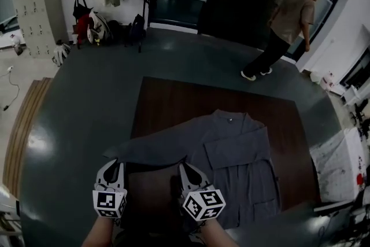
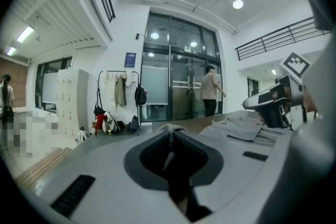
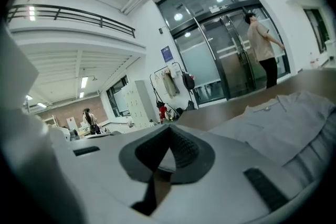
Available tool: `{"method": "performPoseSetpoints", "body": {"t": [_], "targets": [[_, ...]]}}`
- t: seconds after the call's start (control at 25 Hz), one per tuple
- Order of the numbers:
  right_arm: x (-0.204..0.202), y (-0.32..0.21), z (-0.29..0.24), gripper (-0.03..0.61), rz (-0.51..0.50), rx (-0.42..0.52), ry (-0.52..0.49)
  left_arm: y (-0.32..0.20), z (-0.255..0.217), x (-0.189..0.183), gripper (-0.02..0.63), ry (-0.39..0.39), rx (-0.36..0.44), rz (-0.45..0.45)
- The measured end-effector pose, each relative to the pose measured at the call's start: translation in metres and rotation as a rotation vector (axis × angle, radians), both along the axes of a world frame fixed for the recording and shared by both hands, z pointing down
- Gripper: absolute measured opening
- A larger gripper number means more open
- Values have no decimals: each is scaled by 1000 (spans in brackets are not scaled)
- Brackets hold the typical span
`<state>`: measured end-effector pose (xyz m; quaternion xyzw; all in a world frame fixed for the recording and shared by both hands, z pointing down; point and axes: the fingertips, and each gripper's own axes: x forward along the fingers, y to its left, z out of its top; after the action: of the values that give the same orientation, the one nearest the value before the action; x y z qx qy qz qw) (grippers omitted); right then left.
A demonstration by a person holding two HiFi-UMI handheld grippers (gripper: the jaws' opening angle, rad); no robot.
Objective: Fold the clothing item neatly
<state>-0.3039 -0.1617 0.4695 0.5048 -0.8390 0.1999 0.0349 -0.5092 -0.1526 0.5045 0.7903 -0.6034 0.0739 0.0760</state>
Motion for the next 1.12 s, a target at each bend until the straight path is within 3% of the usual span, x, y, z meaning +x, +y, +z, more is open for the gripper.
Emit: {"method": "performPoseSetpoints", "body": {"t": [0.24, 0.68, 0.84, 1.12], "targets": [[71, 1, -23, -12, 25, 63, 24, -5, -41, 45, 29, 0, 43, -27], [247, 47, -50, -12, 116, 109, -12, 10, -92, 190, 29, 74, 120, -18], [273, 59, -46, -12, 147, 92, -26, 17, -93, 216, 29, 90, 110, -1], [273, 63, -40, -12, 162, 71, -12, 7, -95, 223, 29, 125, 104, 16]]}}
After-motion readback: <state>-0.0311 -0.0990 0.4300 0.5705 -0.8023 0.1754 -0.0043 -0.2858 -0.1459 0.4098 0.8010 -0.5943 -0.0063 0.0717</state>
